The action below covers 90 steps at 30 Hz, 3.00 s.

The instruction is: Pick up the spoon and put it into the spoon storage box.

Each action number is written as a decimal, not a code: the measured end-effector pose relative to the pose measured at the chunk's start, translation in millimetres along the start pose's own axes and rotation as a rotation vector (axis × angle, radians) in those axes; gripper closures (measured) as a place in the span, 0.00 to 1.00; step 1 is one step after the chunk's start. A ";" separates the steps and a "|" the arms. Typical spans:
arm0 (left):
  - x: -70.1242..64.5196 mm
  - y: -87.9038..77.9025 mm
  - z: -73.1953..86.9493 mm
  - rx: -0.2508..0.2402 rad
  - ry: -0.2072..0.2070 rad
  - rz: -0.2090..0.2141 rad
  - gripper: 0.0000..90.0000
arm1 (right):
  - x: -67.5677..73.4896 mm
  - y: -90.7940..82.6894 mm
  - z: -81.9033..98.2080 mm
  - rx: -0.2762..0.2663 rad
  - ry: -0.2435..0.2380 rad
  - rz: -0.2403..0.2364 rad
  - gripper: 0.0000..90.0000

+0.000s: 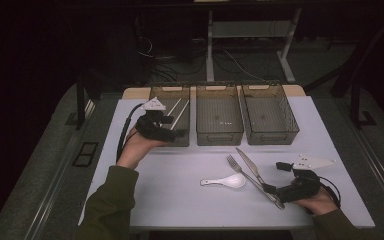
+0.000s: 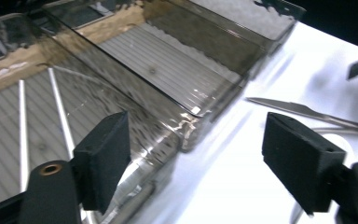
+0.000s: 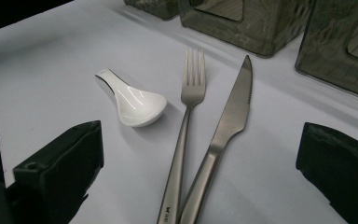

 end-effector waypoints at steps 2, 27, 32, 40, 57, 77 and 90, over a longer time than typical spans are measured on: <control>-6.5 -1.8 3.7 -0.003 0.013 0.004 0.20 | -0.3 0.1 0.0 0.001 0.002 0.000 0.01; -66.2 -18.4 68.4 -0.082 0.066 0.062 0.13 | 0.6 -2.5 0.8 -0.004 0.000 0.007 0.01; -73.4 -16.6 82.8 -0.074 0.065 0.067 0.13 | 1.2 -2.7 0.8 -0.006 -0.001 0.006 0.01; -77.7 -15.0 108.4 -0.051 0.056 0.088 0.13 | 2.4 -2.2 0.2 0.009 0.007 -0.005 0.01; -75.8 -9.9 111.9 -0.034 0.059 0.059 0.00 | 10.8 12.9 -22.4 0.041 0.004 -0.058 0.03; -77.8 -10.4 111.6 -0.053 0.074 0.085 0.00 | 24.0 56.1 -47.0 0.070 -0.012 -0.136 0.03; -78.7 -7.7 113.5 -0.031 0.080 0.094 0.00 | 26.5 85.2 -57.6 0.098 -0.029 -0.158 0.03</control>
Point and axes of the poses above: each handheld gripper's, and its own axes: y roughly forward along the jaws, z roughly out of its underside, x roughly to its left, the point moved 4 cm from there along y, roughly forward along the jaws, and after that the axes turned 3 degrees about -z, right-handed, at the moved point
